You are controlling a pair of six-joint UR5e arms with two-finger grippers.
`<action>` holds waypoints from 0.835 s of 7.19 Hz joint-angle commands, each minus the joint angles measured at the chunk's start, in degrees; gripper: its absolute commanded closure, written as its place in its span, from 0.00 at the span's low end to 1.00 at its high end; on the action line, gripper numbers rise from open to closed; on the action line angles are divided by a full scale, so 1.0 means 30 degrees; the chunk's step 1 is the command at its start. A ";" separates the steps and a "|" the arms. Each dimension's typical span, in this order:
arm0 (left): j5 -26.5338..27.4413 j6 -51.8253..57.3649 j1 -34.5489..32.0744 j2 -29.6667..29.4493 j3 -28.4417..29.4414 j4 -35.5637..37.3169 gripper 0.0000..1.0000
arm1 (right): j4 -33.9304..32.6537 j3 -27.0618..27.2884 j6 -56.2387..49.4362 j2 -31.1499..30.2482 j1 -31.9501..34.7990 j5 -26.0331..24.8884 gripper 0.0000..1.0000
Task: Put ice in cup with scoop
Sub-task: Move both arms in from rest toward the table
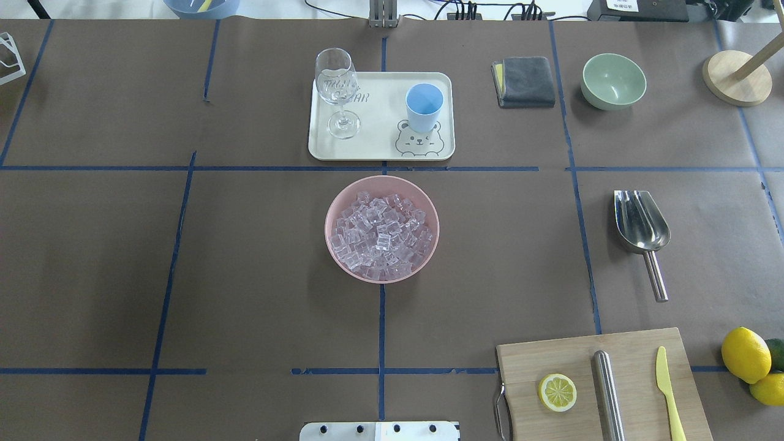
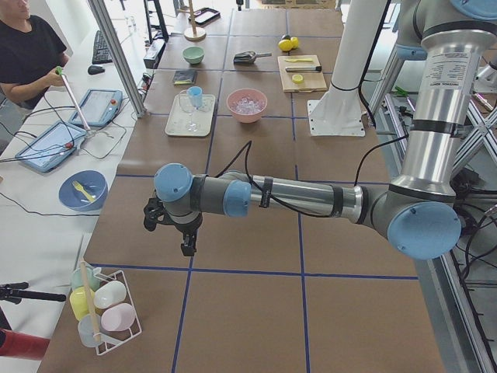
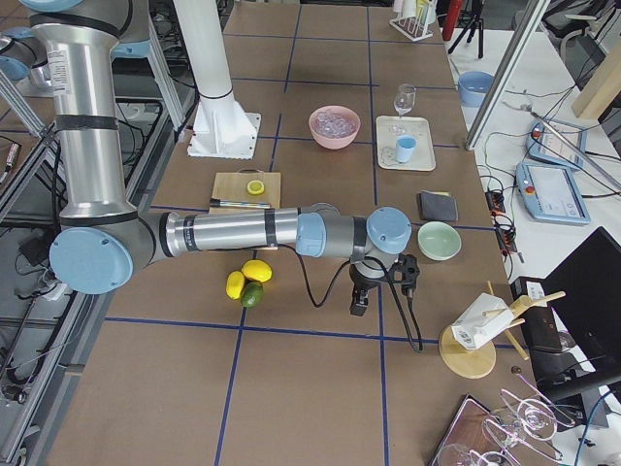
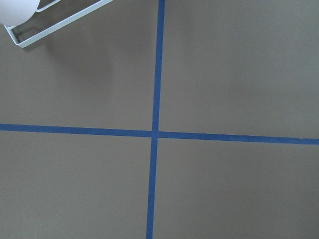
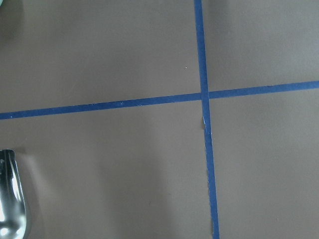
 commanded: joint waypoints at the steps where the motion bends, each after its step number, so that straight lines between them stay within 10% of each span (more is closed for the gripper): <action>1: -0.0023 -0.0029 0.0002 0.0478 -0.0108 -0.0102 0.00 | 0.0450 0.0041 -0.0035 0.0083 -0.0389 -0.0058 0.00; 6: 0.0151 -0.0087 0.0002 0.0628 0.0270 -0.2150 0.00 | 0.3911 -0.1332 0.0171 -0.0209 -0.0715 -0.0089 0.00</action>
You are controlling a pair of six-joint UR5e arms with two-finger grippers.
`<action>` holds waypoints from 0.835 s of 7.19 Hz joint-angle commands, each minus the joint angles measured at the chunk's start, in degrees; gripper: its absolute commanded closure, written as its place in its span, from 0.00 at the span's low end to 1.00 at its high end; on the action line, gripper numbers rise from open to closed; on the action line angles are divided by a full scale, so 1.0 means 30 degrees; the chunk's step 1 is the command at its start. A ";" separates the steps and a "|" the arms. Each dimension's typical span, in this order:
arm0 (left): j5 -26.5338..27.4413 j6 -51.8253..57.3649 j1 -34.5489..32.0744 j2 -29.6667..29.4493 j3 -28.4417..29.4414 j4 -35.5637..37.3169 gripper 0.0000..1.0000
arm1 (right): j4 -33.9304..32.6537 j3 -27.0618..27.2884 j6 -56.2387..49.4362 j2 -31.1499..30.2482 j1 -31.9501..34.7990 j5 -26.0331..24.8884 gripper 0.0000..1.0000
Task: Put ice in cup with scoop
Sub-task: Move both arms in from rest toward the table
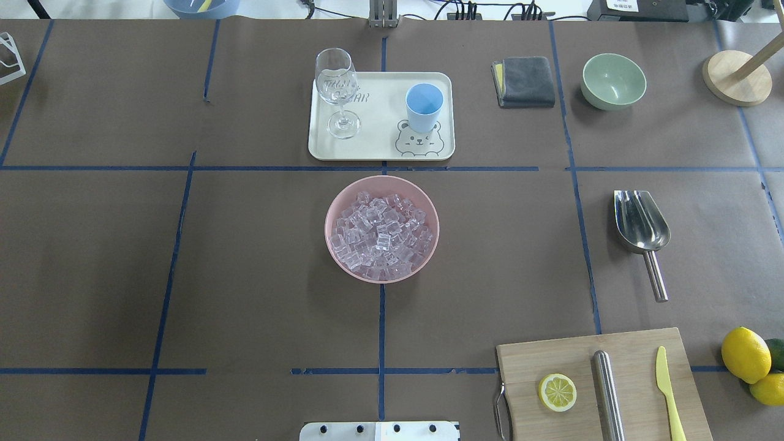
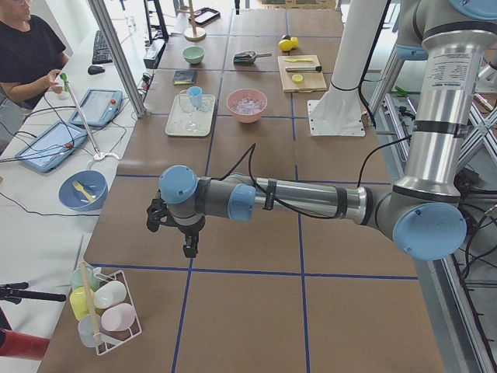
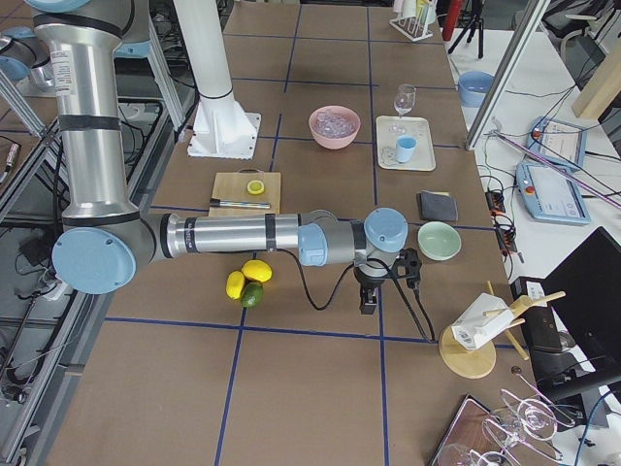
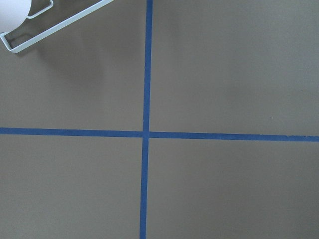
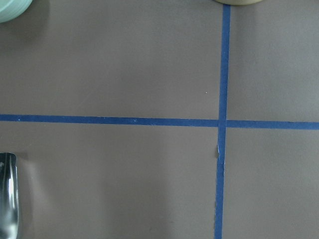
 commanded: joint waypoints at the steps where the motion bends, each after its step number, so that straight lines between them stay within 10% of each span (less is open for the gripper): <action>1: 0.0181 -0.0073 0.0029 0.0607 0.0252 -0.0757 0.00 | 0.0199 -0.0465 -0.0011 -0.0261 -0.0012 0.0140 0.00; 6: 0.0006 -0.0073 0.1833 0.1052 -0.1673 -0.1282 0.00 | 0.3094 -0.0234 0.0980 -0.0614 -0.2121 0.2572 0.00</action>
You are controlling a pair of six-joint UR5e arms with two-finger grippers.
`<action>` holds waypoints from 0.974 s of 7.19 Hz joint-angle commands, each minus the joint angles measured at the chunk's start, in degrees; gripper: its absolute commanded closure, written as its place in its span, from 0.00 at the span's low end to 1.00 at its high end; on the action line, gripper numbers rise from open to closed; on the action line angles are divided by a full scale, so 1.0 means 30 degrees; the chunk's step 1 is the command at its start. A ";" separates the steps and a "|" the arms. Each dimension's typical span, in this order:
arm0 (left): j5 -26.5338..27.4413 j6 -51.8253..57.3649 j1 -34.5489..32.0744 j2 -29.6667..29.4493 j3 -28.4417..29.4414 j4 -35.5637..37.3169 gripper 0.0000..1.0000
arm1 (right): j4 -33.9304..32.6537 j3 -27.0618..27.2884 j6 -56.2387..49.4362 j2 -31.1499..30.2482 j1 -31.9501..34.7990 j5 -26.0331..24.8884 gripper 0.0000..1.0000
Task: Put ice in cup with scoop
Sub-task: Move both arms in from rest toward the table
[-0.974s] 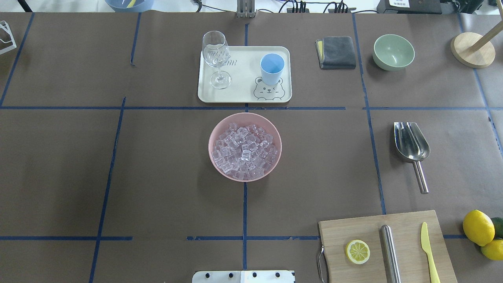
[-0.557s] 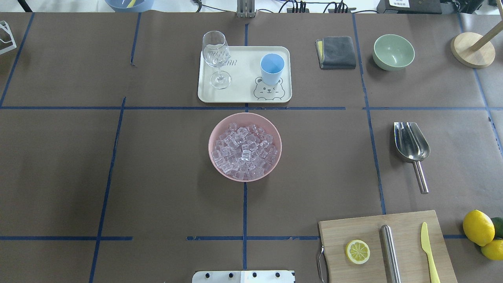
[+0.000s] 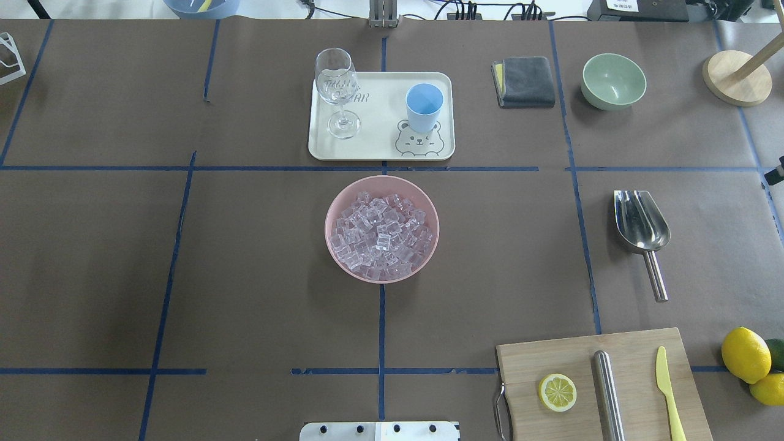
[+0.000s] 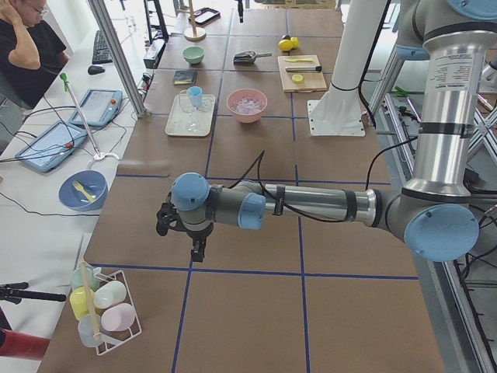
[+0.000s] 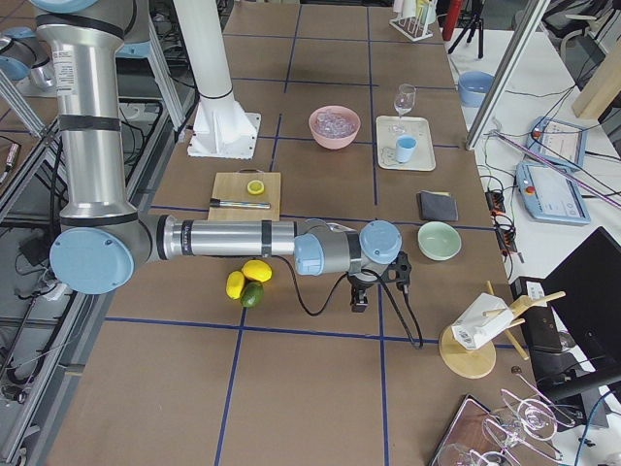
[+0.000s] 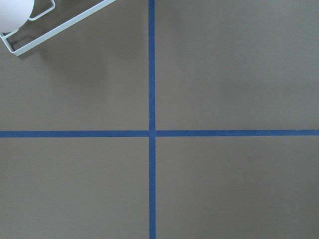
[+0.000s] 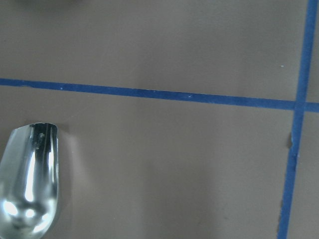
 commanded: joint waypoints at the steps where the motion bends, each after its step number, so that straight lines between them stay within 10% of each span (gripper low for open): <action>1: -0.0030 -0.0009 0.2061 -0.0004 -0.1708 -0.1354 0.00 | 0.1765 0.0159 0.0578 -0.0197 -0.0420 0.0174 0.00; 3: -0.0466 -0.0097 0.4257 -0.0149 -0.3234 -0.2564 0.00 | 0.3319 0.0769 0.2466 -0.0547 -0.1235 0.0203 0.00; 7: -0.0764 -0.0068 0.8657 -0.1083 -0.2750 -1.2798 0.00 | 0.7806 0.4929 1.0554 -0.3508 -0.5099 -0.0817 0.00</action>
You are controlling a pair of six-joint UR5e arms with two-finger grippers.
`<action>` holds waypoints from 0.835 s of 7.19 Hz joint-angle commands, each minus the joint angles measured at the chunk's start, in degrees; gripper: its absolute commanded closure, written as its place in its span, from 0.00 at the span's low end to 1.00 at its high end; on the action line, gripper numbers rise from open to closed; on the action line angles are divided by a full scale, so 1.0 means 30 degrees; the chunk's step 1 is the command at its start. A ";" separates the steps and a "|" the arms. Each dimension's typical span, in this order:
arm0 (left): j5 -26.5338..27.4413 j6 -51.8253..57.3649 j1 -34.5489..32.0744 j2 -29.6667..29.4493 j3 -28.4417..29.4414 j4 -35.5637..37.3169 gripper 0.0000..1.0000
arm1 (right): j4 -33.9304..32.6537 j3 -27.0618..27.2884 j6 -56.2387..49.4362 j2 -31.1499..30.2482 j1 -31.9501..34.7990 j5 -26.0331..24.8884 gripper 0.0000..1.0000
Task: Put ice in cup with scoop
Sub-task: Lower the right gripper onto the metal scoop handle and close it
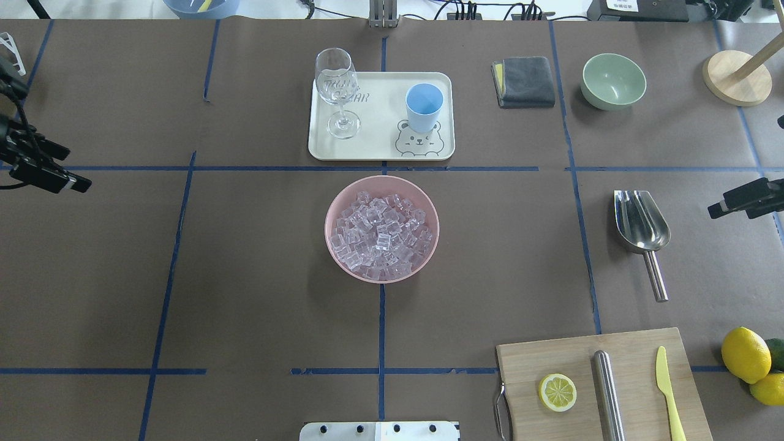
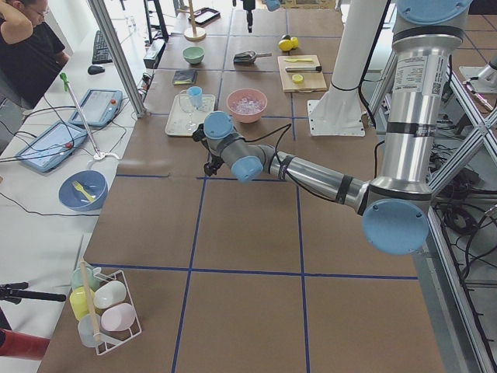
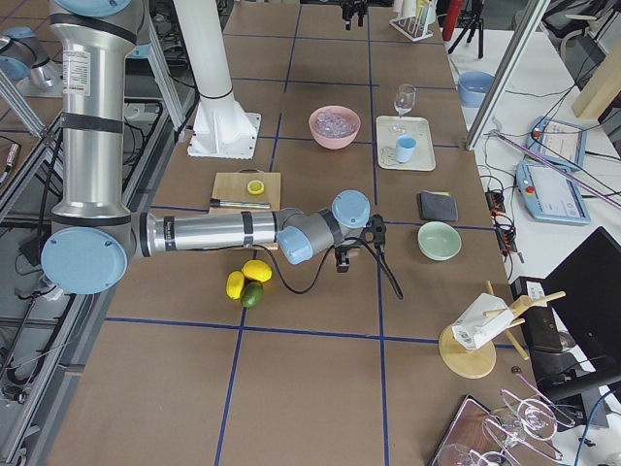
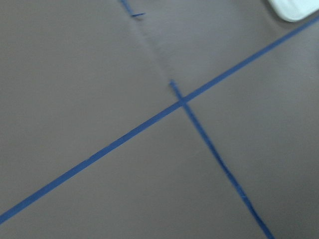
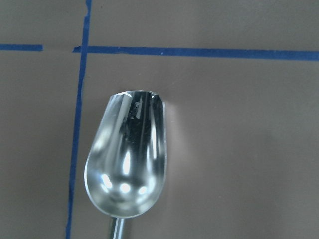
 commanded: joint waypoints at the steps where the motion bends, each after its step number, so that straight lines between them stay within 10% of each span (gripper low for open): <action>1: 0.0167 0.0064 0.1252 -0.0862 0.1137 -0.4016 0.00 | 0.0928 0.1830 0.4479 -0.0524 -0.2543 -0.1647 0.00; 5: 0.1514 0.0065 0.4006 -0.2037 0.2281 -0.6946 0.00 | 0.0986 0.3715 0.9016 -0.1428 -1.0689 -1.2183 0.00; 6: 0.1545 0.0064 0.4008 -0.2067 0.2372 -0.7101 0.00 | 0.1422 0.3917 0.9074 -0.2186 -1.0673 -1.1538 0.00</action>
